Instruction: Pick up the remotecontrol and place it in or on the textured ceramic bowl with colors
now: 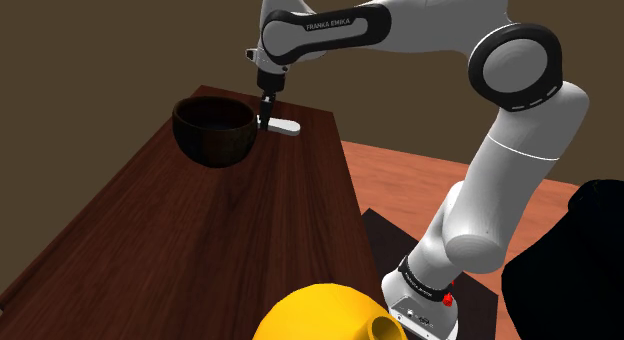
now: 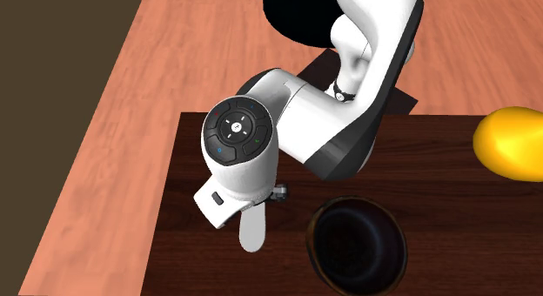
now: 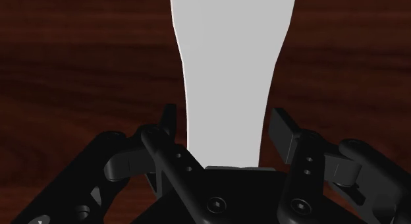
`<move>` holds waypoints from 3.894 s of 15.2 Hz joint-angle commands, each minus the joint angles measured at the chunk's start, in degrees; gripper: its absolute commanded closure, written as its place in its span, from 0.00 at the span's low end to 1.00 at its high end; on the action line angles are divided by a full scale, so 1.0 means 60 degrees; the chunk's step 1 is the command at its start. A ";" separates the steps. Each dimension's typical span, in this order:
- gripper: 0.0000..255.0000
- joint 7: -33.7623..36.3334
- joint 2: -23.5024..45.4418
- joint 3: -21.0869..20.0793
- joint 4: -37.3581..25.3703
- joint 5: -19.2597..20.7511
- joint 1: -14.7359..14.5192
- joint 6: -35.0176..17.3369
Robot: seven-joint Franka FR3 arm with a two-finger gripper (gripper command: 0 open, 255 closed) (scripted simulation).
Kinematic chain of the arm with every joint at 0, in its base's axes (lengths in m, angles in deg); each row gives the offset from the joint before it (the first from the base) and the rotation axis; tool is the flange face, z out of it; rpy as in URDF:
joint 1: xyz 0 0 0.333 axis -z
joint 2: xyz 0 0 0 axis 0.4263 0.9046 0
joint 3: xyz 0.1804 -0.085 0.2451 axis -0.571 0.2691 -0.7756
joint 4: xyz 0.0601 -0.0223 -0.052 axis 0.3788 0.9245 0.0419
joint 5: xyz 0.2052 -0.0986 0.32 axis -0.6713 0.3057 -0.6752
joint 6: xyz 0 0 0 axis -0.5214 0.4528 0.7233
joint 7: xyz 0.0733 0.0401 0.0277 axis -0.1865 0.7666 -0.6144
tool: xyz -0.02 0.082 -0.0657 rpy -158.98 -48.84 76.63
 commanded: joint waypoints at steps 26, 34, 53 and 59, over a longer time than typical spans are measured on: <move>1.00 -0.0049 -0.0130 0.0002 -0.2672 -0.0005 -0.0001 0.2797; 1.00 -0.0078 0.0113 0.0006 -0.4032 -0.0020 0.0007 0.3913; 1.00 0.2791 0.0357 -0.1209 -0.5275 0.0155 -0.1697 0.4979; 1.00 0.3493 0.0491 -0.1490 -0.5213 0.0207 -0.2121 0.4802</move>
